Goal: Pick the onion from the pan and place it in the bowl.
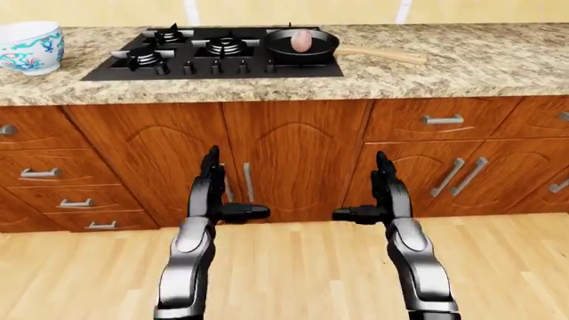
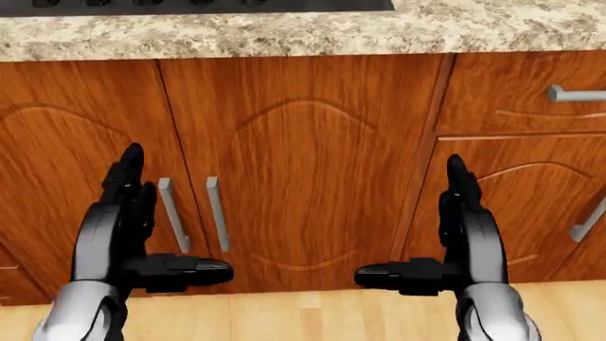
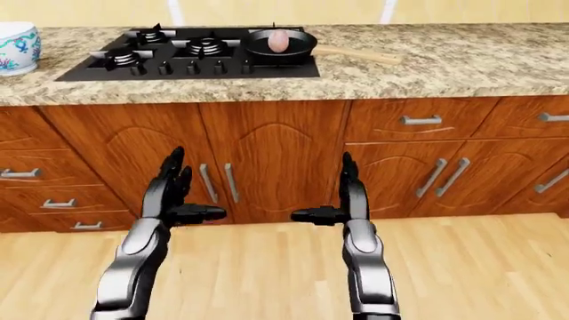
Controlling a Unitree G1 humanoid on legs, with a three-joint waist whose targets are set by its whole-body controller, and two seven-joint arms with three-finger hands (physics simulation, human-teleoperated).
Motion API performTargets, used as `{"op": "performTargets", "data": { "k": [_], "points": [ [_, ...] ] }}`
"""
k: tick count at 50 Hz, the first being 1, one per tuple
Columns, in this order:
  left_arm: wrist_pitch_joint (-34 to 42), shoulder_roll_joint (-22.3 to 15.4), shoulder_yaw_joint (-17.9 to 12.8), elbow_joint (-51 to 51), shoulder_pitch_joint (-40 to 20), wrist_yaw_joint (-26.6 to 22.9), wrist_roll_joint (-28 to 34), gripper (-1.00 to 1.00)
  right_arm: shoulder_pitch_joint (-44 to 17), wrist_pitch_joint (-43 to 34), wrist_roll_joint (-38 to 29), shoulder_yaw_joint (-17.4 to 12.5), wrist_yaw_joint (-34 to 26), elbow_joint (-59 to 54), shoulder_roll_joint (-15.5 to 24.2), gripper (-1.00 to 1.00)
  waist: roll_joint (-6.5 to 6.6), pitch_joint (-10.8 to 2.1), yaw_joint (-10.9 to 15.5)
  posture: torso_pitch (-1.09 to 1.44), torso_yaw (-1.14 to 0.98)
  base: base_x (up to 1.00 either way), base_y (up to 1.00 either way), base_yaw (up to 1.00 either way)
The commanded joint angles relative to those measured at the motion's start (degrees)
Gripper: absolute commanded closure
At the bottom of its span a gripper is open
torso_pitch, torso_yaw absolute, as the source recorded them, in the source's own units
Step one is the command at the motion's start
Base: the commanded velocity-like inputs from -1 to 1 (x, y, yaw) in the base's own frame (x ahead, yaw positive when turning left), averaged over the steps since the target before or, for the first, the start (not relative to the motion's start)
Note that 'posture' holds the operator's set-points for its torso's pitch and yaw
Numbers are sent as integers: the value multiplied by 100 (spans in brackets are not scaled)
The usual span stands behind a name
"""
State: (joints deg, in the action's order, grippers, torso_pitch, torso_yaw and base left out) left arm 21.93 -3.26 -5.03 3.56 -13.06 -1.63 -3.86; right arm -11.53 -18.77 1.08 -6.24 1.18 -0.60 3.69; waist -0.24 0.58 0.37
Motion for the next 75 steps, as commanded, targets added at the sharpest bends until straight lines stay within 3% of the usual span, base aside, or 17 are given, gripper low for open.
{"op": "performTargets", "data": {
  "k": [1, 12, 19, 24, 36, 37, 40, 43, 46, 48, 49, 50, 51, 58, 59, 69, 75],
  "points": [
    [556, -129, -126, 70, -680, 152, -243, -100, -489, -379, 331, -29, -125, 407, 119, -100, -10, -133, -2, 0, 0, 0, 0, 0],
    [1486, -960, -272, -2272, -4286, 571, -333, -100, -3860, -1873, 268, -209, -630, -1378, 1375, -100, -42, -128, -16, 0, 0, 0, 0, 0],
    [1630, -1703, -262, -4505, -6908, 538, -230, -100, -7648, -1834, -281, 89, -1374, -4773, 2179, -100, -7, -106, -58, 0, 0, 0, 0, 0],
    [1658, -1715, -262, -4531, -7000, 507, -189, -100, -7838, -1763, -467, 10, -1467, -4972, 2143, -100, 10, 82, -47, 0, 0, 0, 0, 0],
    [1675, -1670, -271, -4457, -6955, 496, -144, -100, -7664, -1645, -660, -56, -1545, -4961, 2031, -100, -5, 53, -27, 0, 0, 0, 0, 0],
    [1669, -1669, -268, -4461, -6948, 494, -139, -100, -7631, -1621, -660, -64, -1542, -4976, 2023, -100, 25, -92, -47, 0, 0, 0, 28, 0],
    [1669, -1672, -267, -4466, -6955, 491, -130, -100, -7632, -1628, -657, -75, -1560, -4980, 2021, -100, -301, -103, -46, 0, 0, 0, 82, 0],
    [1666, -1656, -265, -4459, -6943, 492, -128, -100, -7630, -1642, -660, -77, -1571, -4954, 2025, -100, -330, -130, -89, 0, 0, 0, 100, 0],
    [1691, -1648, -268, -4438, -6958, 498, -130, -100, -7636, -1669, -658, -78, -1582, -4916, 2024, -100, -199, -41, -100, 0, 0, 0, 63, 0],
    [1705, -1646, -264, -4423, -6960, 498, -127, -100, -7634, -1677, -645, -87, -1598, -4887, 2024, -100, 183, 183, -164, 0, 0, 0, 0, 0],
    [1713, -1646, -264, -4421, -6971, 500, -127, -100, -7629, -1677, -643, -87, -1607, -4873, 2028, -100, 536, 158, -185, 0, 0, 0, 0, 0],
    [1713, -1647, -264, -4426, -6980, 499, -125, -100, -7636, -1683, -645, -84, -1613, -4869, 2033, -100, 662, 155, -130, 0, 0, 0, 0, 0],
    [1710, -1646, -261, -4434, -6986, 497, -122, -100, -7646, -1692, -647, -86, -1615, -4875, 2042, -100, 310, 241, -111, 0, 0, 0, 0, 0],
    [1682, -1650, -278, -4500, -7022, 501, -124, -100, -7764, -1785, -696, -41, -1703, -4890, 2065, -100, -367, 124, 41, 0, 0, 0, 0, 0],
    [1675, -1651, -274, -4511, -7025, 500, -122, -100, -7769, -1788, -701, -42, -1708, -4891, 2063, -100, -191, 178, 25, 0, 0, 0, 0, 0],
    [1737, -1644, -270, -4403, -6996, 502, -132, -100, -7769, -1783, -737, -67, -1677, -4942, 2040, -100, 87, -30, -31, 0, 0, 6, 0, 0],
    [1734, -1655, -269, -4418, -7003, 497, -127, -100, -7798, -1776, -740, -62, -1699, -4966, 2041, -100, 64, -55, -68, 0, 0, 10, 0, 0]
  ]
}}
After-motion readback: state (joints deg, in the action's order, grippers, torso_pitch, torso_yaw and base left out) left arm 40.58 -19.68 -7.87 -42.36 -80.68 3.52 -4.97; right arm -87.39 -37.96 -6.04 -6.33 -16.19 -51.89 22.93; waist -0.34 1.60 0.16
